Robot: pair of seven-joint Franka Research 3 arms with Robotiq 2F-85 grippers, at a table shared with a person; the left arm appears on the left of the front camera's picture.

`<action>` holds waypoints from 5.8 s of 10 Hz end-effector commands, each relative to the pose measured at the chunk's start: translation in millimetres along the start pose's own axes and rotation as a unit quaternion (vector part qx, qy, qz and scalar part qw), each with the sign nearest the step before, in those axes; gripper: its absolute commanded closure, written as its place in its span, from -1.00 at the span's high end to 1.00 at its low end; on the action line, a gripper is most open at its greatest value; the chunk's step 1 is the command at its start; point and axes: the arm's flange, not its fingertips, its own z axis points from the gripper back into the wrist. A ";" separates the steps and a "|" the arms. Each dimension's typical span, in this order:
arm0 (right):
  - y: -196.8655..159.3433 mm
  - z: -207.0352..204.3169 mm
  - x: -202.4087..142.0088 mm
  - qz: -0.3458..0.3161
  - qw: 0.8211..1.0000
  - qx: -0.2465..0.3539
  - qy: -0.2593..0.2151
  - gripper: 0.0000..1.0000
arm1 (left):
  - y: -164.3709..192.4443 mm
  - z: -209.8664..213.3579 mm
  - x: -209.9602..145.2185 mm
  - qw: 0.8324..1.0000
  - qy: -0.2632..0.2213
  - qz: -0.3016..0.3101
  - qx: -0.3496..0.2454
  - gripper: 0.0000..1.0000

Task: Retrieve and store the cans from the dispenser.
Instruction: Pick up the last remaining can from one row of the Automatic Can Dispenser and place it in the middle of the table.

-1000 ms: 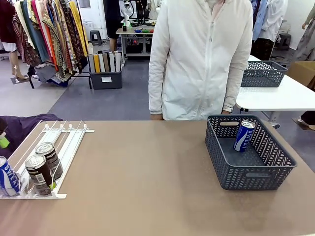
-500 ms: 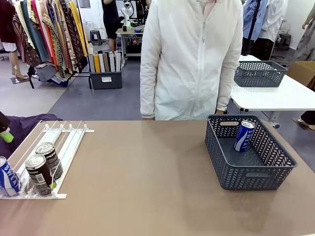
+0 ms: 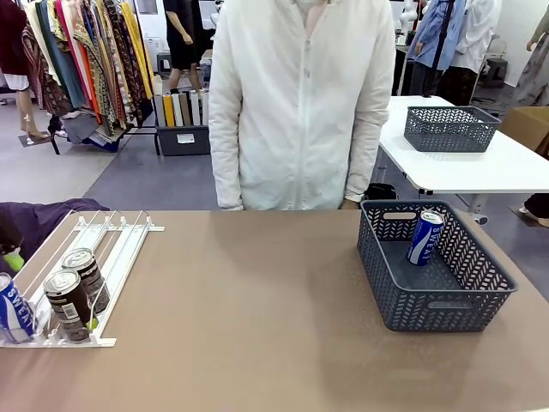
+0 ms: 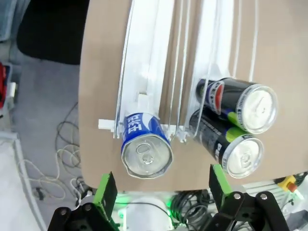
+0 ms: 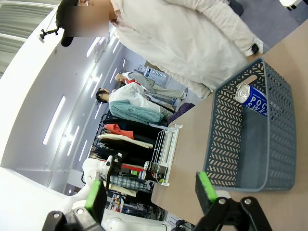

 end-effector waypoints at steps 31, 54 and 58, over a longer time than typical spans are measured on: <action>2.6 -1.9 3.7 0.008 1.000 0.010 -0.011 1.00 | -34.7 108.9 -29.9 0.999 -0.029 -0.038 0.015 -1.00; 2.6 -1.9 3.7 0.008 1.000 0.010 -0.011 1.00 | -493.9 -123.3 12.9 0.902 0.082 -0.423 -0.012 -1.00; 2.6 -1.9 3.7 0.008 1.000 0.010 -0.011 1.00 | -495.3 -130.6 4.7 0.901 0.076 -0.428 0.012 -0.94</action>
